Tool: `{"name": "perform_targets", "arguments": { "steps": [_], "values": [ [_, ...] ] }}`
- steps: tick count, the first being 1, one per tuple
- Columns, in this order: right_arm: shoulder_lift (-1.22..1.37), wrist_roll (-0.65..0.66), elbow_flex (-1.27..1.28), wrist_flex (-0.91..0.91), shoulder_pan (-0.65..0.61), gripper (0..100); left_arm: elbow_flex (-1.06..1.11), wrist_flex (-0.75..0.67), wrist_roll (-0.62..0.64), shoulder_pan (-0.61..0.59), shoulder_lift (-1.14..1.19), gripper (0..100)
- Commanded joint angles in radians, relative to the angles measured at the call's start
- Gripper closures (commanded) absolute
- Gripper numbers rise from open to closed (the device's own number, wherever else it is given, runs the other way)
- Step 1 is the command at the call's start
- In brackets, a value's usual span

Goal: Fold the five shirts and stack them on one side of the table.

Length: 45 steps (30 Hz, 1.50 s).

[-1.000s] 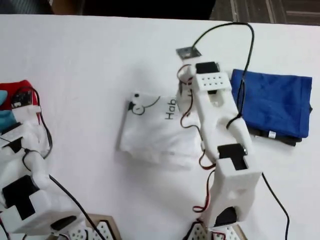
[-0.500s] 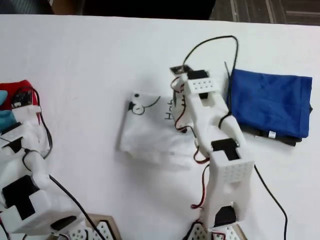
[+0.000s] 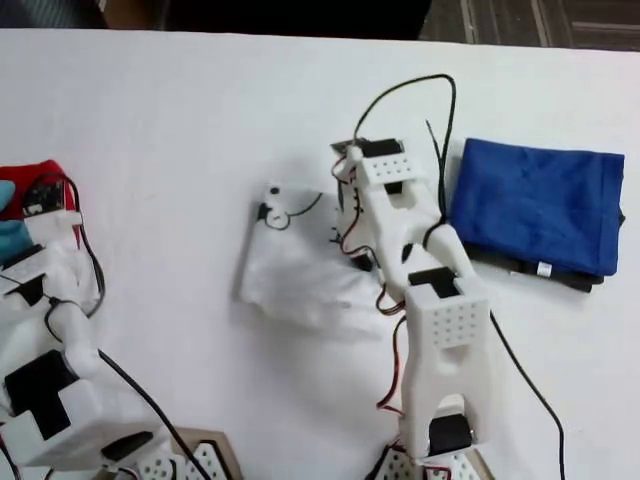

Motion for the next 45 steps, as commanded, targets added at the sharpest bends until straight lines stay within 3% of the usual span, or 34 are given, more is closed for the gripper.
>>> {"name": "perform_targets", "arguments": {
  "steps": [1, 12, 16, 20, 29, 45],
  "values": [
    [0.047, 0.003, -0.018, 0.004, -0.042, 96.7, 0.001, -0.009, 0.011, -0.008, -0.020, 97],
    [0.051, 0.005, -0.048, 0.058, -0.044, 81.4, 0.001, -0.009, 0.011, -0.008, -0.020, 97],
    [0.059, 0.005, -0.081, 0.056, -0.044, 83.2, 0.001, -0.009, 0.011, -0.008, -0.020, 97],
    [0.059, 0.061, -0.084, 0.041, -0.045, 99.0, 0.001, -0.009, 0.011, -0.008, -0.020, 97],
    [0.002, 0.169, -0.132, 0.067, -0.038, 97.7, 0.001, -0.009, 0.011, -0.008, -0.020, 97],
    [-0.432, 0.336, -0.172, 0.124, 0.053, 97.8, 0.001, -0.009, 0.011, -0.006, -0.020, 97]
  ]
}}
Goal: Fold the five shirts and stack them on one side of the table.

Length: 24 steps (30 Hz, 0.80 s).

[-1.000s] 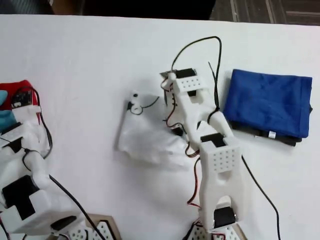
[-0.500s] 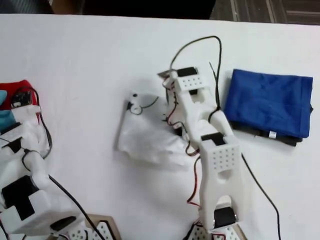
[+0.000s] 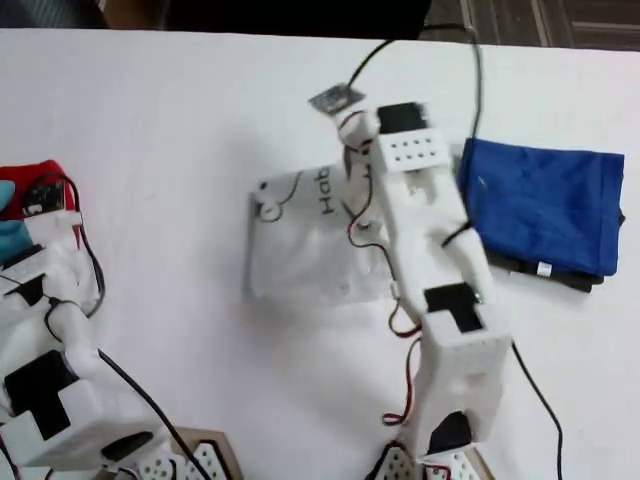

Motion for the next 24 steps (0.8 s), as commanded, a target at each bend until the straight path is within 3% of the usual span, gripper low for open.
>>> {"name": "perform_targets", "arguments": {
  "steps": [1, 15, 24],
  "values": [
    [-0.134, 0.029, -0.043, 0.004, 0.041, 97.8, 0.001, -0.009, 0.011, -0.006, -0.020, 97],
    [-0.438, 0.106, -0.051, 0.008, 0.128, 97.8, 0.001, -0.009, 0.011, -0.006, -0.020, 97],
    [-0.576, 0.262, -0.046, 0.008, 0.371, 97.8, 0.001, -0.009, 0.011, -0.006, -0.020, 97]
  ]
}}
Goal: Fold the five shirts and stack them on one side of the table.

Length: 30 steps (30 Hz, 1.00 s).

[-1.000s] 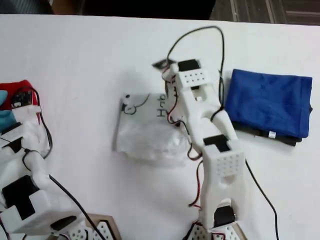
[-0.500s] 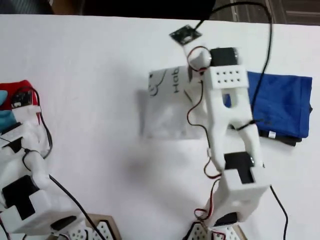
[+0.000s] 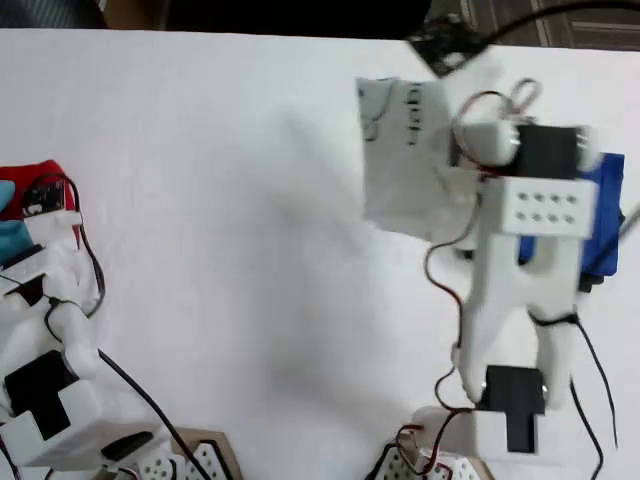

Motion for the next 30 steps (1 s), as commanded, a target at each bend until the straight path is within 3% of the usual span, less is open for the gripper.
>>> {"name": "perform_targets", "arguments": {
  "steps": [1, 14, 30],
  "values": [
    [-0.073, 0.061, -0.043, 0.007, 0.096, 97.8, 0.001, -0.009, 0.011, -0.005, -0.020, 97],
    [0.107, 0.218, -0.041, -0.085, 0.328, 97.8, 0.002, -0.009, 0.011, 0.011, -0.020, 97],
    [0.495, 0.371, -0.051, -0.407, 0.495, 97.8, 0.002, -0.009, 0.009, 0.011, -0.020, 97]
  ]
}}
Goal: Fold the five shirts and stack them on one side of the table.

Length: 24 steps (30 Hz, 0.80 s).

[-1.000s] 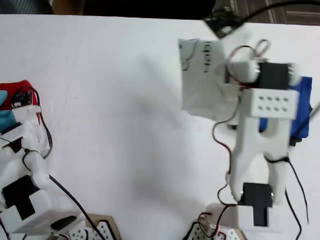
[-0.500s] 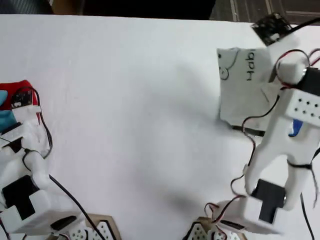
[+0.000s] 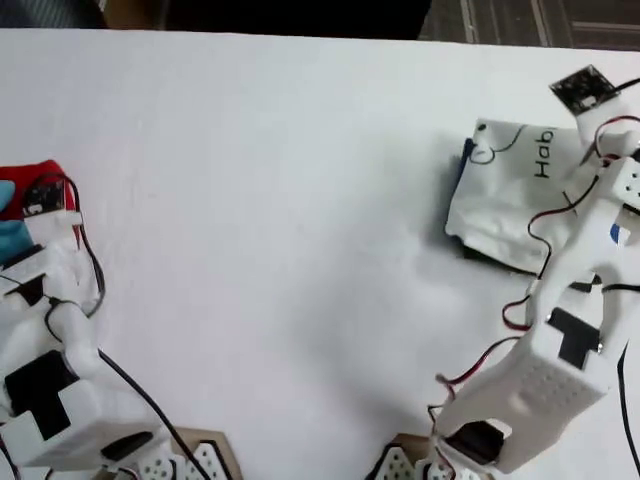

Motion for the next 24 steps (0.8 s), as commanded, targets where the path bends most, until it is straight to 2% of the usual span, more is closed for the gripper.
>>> {"name": "perform_targets", "arguments": {
  "steps": [1, 19, 24],
  "values": [
    [0.027, 0.021, -0.048, -0.074, 0.028, 97.8, 0.002, -0.009, 0.009, 0.009, -0.020, 97],
    [0.110, 0.044, -0.048, -0.252, 0.038, 96.5, 0.002, -0.009, 0.009, 0.011, -0.020, 97],
    [0.130, 0.043, -0.048, -0.229, 0.038, 79.9, 0.002, -0.009, 0.009, 0.011, -0.020, 97]
  ]
}}
